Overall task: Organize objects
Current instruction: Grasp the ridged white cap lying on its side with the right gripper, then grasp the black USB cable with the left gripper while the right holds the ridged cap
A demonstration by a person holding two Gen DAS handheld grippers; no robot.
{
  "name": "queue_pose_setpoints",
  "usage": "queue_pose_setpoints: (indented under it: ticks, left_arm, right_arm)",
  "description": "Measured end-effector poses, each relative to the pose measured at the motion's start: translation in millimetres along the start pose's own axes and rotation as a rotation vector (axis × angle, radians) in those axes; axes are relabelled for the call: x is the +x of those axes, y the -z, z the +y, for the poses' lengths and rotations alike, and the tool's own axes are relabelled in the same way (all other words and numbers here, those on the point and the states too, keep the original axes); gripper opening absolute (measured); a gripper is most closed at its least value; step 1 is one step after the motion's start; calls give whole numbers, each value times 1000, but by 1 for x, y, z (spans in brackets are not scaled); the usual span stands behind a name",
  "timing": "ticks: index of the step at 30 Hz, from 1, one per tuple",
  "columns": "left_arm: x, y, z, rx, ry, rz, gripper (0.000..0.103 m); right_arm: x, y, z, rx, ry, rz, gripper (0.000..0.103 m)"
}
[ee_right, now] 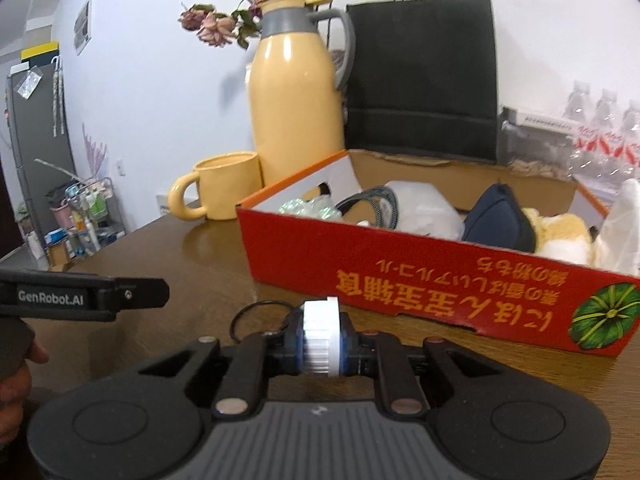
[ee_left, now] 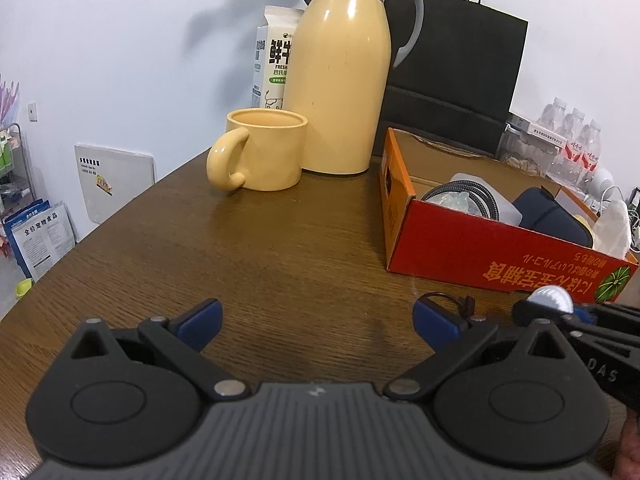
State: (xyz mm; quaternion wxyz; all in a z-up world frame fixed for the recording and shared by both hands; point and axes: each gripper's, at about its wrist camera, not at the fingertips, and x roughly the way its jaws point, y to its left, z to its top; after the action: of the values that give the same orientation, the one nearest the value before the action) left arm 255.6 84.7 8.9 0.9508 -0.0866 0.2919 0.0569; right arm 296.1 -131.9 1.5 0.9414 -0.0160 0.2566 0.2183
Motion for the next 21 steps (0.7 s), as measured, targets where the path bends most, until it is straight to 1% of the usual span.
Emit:
queue_pose_setpoints:
  ticks: [3,12,16,21]
  left_arm:
    - [2,0,0,1,-3,3,103]
    - [5,4,-4,24,-5,7,103]
    - [4,6,-11,50,2,-6,103]
    - [2,10,-28,112,32,-26,103]
  right_arm:
    - [-5,0,-3,7,28,-18,15]
    - [-23,3,-17,35,75,-58,15]
    - [-33,7,-27,39,98,-69,15]
    - [-43,12,-44,55,138,-75,15]
